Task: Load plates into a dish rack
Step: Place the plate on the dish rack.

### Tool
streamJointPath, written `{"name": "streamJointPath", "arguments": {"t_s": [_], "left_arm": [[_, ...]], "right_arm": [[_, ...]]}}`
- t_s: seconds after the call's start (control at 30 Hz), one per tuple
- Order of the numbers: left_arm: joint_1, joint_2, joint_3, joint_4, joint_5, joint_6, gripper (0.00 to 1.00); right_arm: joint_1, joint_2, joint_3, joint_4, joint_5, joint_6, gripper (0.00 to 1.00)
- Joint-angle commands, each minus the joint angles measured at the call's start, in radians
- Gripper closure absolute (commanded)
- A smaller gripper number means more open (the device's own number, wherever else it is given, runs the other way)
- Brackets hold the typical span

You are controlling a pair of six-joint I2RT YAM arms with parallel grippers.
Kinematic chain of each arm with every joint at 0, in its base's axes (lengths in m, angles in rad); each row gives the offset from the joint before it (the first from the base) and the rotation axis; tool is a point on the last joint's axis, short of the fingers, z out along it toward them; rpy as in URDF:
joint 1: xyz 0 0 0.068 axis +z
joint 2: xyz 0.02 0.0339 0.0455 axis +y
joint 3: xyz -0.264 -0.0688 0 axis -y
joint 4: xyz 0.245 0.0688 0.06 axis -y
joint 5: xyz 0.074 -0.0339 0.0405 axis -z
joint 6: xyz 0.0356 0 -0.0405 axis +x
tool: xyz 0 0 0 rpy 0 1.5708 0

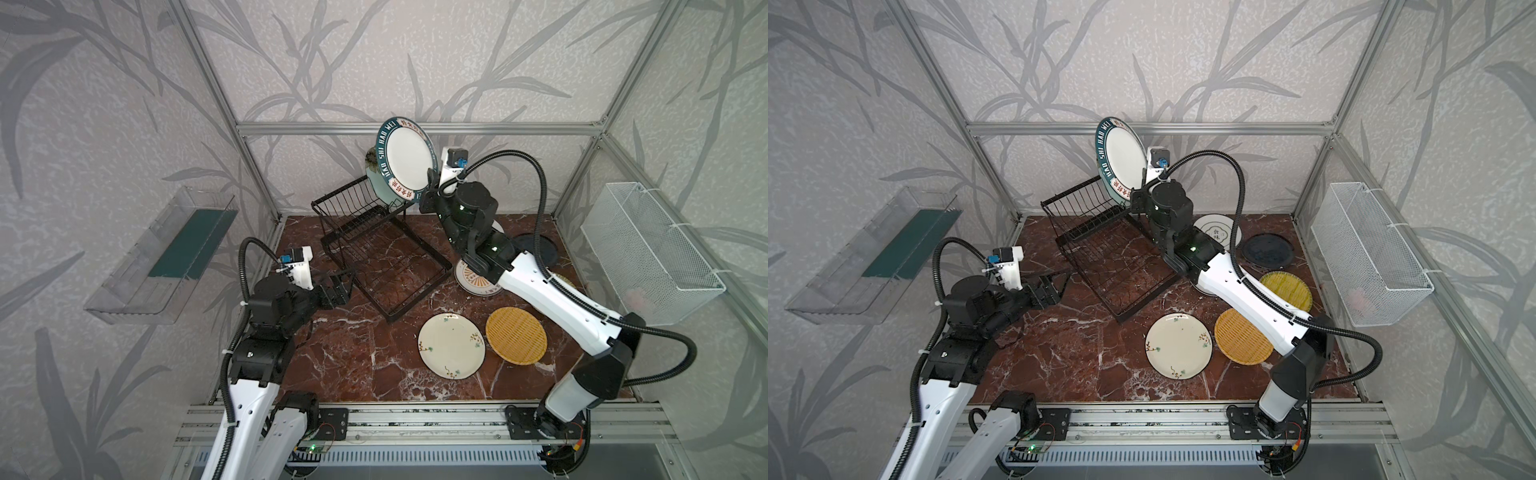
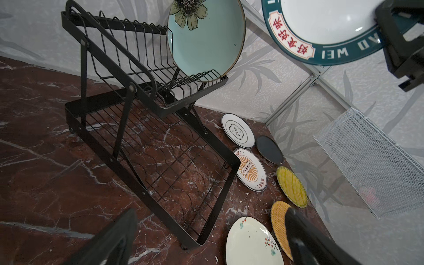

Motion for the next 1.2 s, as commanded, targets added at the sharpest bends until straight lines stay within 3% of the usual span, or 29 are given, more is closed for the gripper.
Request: {"name": "streamJointPath", "arguments": {"t_s": [0.0,0.23,0.8,1.17], "left_arm": [[0.009,-0.024,-0.015,-0.029,-0.036,0.059,0.01],[0.05,-0.017,-0.045,0.02,0.023,0.02,0.01],[0.061,0.001,-0.07,0.066,0.091,-0.018,0.01],[0.062,0.004,-0.079,0.087,0.114,-0.032,0.01]], "right_arm": [[0.013,0.081,0.13,0.102,0.037,-0.121,1.0],[0.019,0.277,0.368,0.045,0.041,-0.184,1.0],[0.003,0.601,0.751,-0.099,0.081,-0.245,1.0],[-0.033,0.709,0.872,-0.136,0.09,-0.255,1.0]]}}
